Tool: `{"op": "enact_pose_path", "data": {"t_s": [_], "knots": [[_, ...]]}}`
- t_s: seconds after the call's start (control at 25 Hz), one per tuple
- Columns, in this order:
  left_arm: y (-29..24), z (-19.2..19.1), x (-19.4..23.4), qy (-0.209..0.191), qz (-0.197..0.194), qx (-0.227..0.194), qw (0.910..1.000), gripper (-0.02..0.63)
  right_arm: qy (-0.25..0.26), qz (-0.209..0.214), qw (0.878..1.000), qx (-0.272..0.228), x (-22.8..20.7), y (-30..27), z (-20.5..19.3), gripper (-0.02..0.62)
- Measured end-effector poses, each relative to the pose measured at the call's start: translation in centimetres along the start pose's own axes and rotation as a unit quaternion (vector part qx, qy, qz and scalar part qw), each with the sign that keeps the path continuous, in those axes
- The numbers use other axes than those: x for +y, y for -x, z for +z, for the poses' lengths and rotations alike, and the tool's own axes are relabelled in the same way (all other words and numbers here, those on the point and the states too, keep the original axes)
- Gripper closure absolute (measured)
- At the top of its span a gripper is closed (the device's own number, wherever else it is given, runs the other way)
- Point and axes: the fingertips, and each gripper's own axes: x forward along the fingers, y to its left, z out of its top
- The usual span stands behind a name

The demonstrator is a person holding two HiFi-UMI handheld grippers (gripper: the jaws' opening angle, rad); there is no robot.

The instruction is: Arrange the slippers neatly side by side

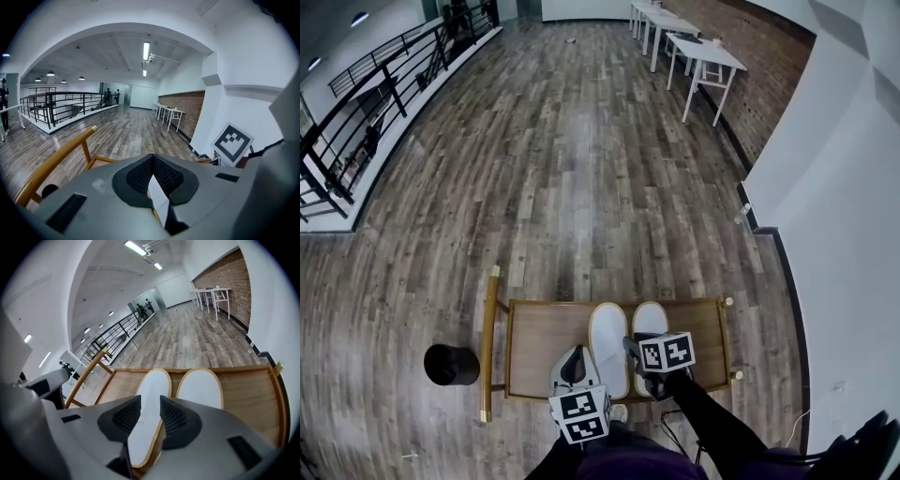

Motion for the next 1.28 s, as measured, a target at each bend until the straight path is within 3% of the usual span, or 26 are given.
{"op": "enact_pose_path", "data": {"t_s": [0.2, 0.32, 0.44, 0.92, 0.96, 1.08, 1.28], "knots": [[0.3, -0.4, 0.4, 0.005, 0.005, 0.001, 1.0, 0.606, -0.05, -0.04, 0.997, -0.034, -4.5, 2.9, 2.0, 0.494], [0.3, -0.5, 0.5, 0.005, 0.005, 0.001, 1.0, 0.606, -0.062, -0.069, 0.996, -0.012, -7.3, 3.1, 1.5, 0.493], [0.4, -0.6, 0.6, 0.005, 0.004, 0.004, 1.0, 0.606, -0.058, -0.093, 0.994, 0.02, -8.8, 2.6, 0.3, 0.434], [0.5, -0.7, 1.1, -0.002, 0.006, 0.007, 1.0, 0.606, -0.061, -0.124, 0.986, 0.09, -10.2, 0.9, -3.6, 0.437], [0.5, -0.7, 1.2, -0.002, 0.007, 0.007, 1.0, 0.606, -0.067, -0.125, 0.986, 0.089, -10.2, 0.9, -3.6, 0.444], [0.5, -0.5, 1.3, -0.002, 0.008, 0.006, 0.9999, 0.606, -0.069, -0.139, 0.984, 0.089, -10.3, 1.1, -3.4, 0.572], [0.6, -0.6, 1.4, -0.005, 0.007, 0.005, 0.9999, 0.606, -0.08, -0.123, 0.985, 0.09, -9.4, 0.6, -3.3, 0.574]]}}
